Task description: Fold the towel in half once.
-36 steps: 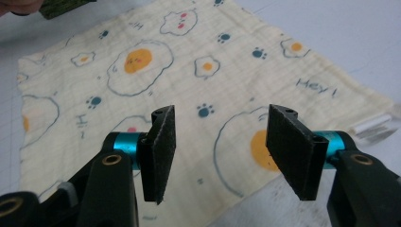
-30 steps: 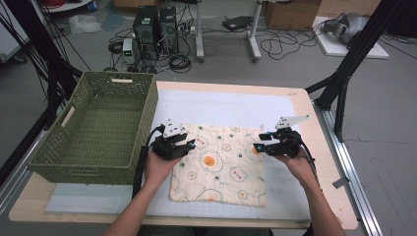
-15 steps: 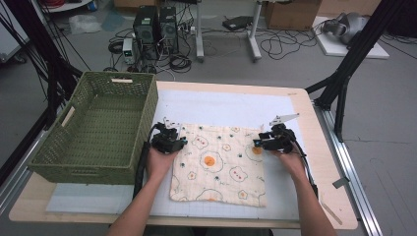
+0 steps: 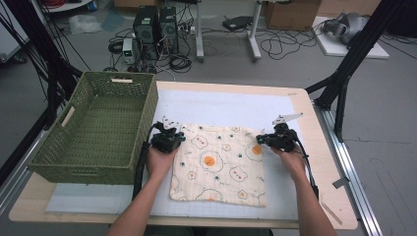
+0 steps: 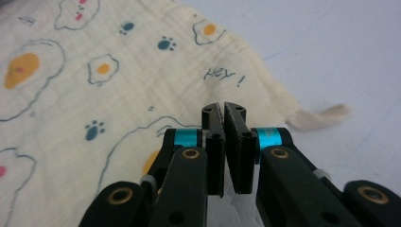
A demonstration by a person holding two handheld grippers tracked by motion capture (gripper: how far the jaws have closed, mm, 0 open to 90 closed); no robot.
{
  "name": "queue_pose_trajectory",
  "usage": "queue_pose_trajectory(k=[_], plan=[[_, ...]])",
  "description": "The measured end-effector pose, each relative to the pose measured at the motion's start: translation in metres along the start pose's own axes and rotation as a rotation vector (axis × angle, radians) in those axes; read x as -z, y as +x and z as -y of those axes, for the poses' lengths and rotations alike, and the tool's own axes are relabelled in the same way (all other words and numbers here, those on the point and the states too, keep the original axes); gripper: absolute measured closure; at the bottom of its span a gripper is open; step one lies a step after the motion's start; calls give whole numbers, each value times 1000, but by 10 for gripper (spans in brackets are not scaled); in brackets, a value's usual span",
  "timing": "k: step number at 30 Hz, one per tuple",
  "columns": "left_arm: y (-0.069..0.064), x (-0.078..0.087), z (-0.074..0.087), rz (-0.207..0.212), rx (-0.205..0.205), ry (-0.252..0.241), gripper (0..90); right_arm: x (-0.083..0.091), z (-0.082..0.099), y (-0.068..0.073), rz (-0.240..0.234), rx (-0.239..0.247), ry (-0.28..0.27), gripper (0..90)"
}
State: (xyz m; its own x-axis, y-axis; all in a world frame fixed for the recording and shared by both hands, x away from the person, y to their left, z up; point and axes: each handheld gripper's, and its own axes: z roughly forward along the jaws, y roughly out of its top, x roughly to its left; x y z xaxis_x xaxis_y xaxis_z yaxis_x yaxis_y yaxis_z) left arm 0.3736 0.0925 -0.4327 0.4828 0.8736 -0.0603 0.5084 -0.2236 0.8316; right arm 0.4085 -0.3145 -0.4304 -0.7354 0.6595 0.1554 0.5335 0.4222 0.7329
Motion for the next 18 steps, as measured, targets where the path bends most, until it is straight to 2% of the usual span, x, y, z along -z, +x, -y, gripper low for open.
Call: queue_pose_trajectory(k=[5,9,13,16,18], plan=[[-10,23,0,13,-29,-62,874,29,-2,11,-58,8,-70,870],[-21,40,10,26,-46,-90,874,48,4,26,-101,30,-115,869],[-30,57,27,40,-64,-103,873,59,17,45,-136,57,-114,868],[-33,67,42,56,-56,-77,872,61,29,58,-166,78,-93,866],[-35,73,50,57,-76,-61,870,59,39,64,-181,78,-75,866]])
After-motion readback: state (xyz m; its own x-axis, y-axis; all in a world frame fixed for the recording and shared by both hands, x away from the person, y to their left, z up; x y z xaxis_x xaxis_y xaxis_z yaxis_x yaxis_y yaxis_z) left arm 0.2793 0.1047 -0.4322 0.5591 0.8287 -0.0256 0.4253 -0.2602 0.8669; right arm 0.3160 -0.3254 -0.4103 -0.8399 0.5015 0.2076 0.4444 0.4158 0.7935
